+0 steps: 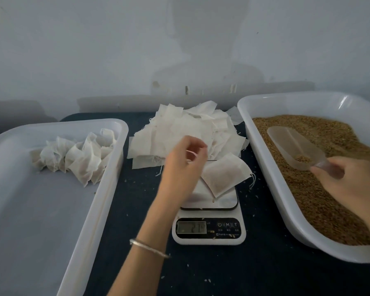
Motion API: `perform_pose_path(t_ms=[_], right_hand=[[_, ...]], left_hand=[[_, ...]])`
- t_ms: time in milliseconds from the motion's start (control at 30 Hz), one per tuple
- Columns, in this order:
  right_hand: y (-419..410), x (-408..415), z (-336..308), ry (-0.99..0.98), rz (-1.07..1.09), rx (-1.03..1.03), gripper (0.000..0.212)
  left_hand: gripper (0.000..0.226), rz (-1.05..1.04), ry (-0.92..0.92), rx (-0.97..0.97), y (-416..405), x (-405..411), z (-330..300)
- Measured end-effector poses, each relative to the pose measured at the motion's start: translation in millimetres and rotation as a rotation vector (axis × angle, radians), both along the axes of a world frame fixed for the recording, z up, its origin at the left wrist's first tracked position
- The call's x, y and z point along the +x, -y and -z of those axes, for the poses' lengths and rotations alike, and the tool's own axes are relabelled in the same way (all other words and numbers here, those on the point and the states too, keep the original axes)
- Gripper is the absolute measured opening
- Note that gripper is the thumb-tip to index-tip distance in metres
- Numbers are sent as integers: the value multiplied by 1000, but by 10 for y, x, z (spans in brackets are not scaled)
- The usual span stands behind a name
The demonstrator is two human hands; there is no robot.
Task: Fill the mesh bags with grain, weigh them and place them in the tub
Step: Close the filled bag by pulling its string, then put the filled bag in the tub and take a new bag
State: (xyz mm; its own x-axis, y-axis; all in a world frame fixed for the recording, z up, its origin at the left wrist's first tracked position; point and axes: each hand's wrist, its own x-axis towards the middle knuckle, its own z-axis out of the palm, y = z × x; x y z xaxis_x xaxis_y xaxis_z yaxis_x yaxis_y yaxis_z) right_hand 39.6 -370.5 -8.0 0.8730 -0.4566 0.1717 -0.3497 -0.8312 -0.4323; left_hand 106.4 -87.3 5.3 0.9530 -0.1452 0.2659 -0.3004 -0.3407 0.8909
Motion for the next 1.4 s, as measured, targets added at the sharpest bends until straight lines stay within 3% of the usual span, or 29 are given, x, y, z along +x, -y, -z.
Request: perform_pose_path(t_ms=[67, 233, 300, 367, 500, 567, 633, 867, 967, 1033, 1133, 1200, 1233, 1300, 1400], right_hand=[[-51, -29, -42, -22, 11, -22, 34], [-109, -61, -99, -87, 13, -13, 34], [-121, -68, -108, -96, 20, -21, 34], [-138, -74, -119, -108, 28, -30, 35], [-152, -76, -145, -107, 29, -28, 33], [-149, -74, -147, -112, 12, -25, 30], [-139, -74, -146, -110, 4, -20, 27], [-140, -71, -138, -142, -10, -59, 21], [-109, -48, -108, -219, -26, -60, 30], [-103, -27, -88, -272, -41, -118, 47], [-181, 48, -174, -154, -93, -196, 70], [-342, 89, -324, -5, -151, -164, 77], [-460, 112, -421, 67, -188, -159, 75], [-734, 163, -617, 186, -284, -150, 64], [-1160, 215, -793, 286, -388, -134, 47]], left_hand=[[8, 73, -13, 154, 224, 53, 36], [58, 99, -59, 643, 599, 227, 174], [66, 62, -79, 765, 654, 289, 219], [61, 63, -100, 795, 673, 332, 255], [28, 69, -21, 741, 659, 350, 315], [16, 63, 22, 597, 626, 332, 343], [9, 96, -31, 309, 569, 290, 330], [20, 96, -319, -548, 406, 149, 90], [29, 135, -513, -943, 383, 207, -226], [26, 176, -597, -1044, 302, 223, -479], [29, 159, -470, -782, 43, 248, -828], [14, 46, -300, -569, -244, 297, -981], [7, -17, -260, -525, -439, 328, -1028], [17, -122, -206, -457, -919, 387, -1028], [37, -294, -133, -104, -1655, 501, -846]])
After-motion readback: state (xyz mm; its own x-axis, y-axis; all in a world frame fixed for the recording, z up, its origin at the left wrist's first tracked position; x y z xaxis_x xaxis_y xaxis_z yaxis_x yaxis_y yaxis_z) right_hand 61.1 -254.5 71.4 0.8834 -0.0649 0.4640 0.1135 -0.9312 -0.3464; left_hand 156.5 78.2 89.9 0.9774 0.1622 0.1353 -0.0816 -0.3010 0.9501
